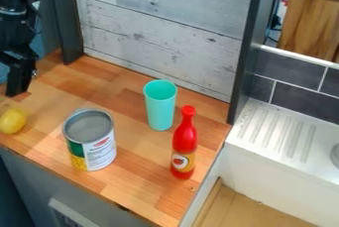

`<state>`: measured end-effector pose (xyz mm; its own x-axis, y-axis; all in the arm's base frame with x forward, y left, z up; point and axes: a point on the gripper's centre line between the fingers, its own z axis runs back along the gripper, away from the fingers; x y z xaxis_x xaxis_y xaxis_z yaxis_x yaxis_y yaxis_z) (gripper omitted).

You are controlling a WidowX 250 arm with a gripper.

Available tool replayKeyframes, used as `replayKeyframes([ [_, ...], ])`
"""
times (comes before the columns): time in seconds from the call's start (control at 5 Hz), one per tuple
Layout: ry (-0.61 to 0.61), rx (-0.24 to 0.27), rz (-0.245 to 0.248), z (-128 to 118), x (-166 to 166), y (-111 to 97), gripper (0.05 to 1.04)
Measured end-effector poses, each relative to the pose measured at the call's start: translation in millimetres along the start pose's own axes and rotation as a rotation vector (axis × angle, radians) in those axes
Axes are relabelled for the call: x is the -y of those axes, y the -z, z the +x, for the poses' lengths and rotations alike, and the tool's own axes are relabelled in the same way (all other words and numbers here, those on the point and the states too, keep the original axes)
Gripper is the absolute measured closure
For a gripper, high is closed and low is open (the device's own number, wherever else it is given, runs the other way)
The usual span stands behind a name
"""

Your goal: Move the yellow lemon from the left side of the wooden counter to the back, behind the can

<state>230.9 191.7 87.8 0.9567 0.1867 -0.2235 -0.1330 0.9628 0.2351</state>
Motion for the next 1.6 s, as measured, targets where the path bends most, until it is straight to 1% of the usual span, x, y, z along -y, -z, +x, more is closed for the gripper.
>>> replayKeyframes([
  [0.2, 0.024, -0.103, -0.111, 4.1, -5.4, 29.3, 0.083],
  [0.4, 0.059, -0.132, -0.174, 9.8, -6.3, 36.2, 0.083],
  [0.6, 0.102, -0.101, -0.174, 14.7, -7.9, 40.5, 0.083],
  [0.8, 0.113, -0.082, -0.186, 15.0, -9.7, 42.9, 0.083],
  [1.0, 0.111, -0.099, -0.180, 13.0, -7.6, 50.4, 0.083],
  [1.2, 0.107, -0.144, -0.196, 10.6, 0.0, 67.3, 0.083],
  [1.4, 0.107, -0.137, -0.192, 12.2, 0.1, 67.9, 0.083],
  [1.6, 0.117, -0.143, -0.196, 13.8, 3.6, 74.6, 0.136],
])
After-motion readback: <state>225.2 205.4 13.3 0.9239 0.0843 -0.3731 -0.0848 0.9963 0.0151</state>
